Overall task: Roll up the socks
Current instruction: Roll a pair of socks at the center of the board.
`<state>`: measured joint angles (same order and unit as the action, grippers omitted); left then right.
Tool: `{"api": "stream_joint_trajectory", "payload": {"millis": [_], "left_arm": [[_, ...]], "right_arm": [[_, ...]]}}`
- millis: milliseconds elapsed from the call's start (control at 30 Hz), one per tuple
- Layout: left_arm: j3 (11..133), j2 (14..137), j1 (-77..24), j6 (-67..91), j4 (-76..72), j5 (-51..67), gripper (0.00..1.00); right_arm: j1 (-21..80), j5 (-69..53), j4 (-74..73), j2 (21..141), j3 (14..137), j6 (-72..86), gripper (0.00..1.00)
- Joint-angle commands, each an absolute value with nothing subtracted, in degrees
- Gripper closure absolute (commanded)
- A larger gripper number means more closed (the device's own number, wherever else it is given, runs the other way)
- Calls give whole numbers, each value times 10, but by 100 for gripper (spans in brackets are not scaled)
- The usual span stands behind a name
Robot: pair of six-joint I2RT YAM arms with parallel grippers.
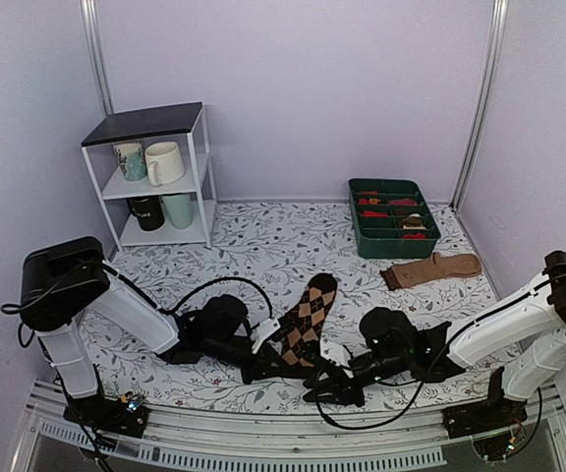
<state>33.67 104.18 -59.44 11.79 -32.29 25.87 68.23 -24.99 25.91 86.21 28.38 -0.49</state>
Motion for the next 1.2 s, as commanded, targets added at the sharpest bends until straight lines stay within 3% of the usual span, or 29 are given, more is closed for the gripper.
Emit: {"api": "stream_joint_trajectory", "payload": {"millis": [0, 533, 1167], "left_arm": [[330, 1067, -591, 121, -267, 268, 100], [326, 1075, -589, 114, -269, 284, 100], [327, 1082, -586, 113, -272, 296, 100]], "right_arm": [[693, -212, 221, 896, 308, -70, 72], [693, -103, 194, 957, 342, -132, 73], [665, -114, 234, 927, 334, -133, 73]]}}
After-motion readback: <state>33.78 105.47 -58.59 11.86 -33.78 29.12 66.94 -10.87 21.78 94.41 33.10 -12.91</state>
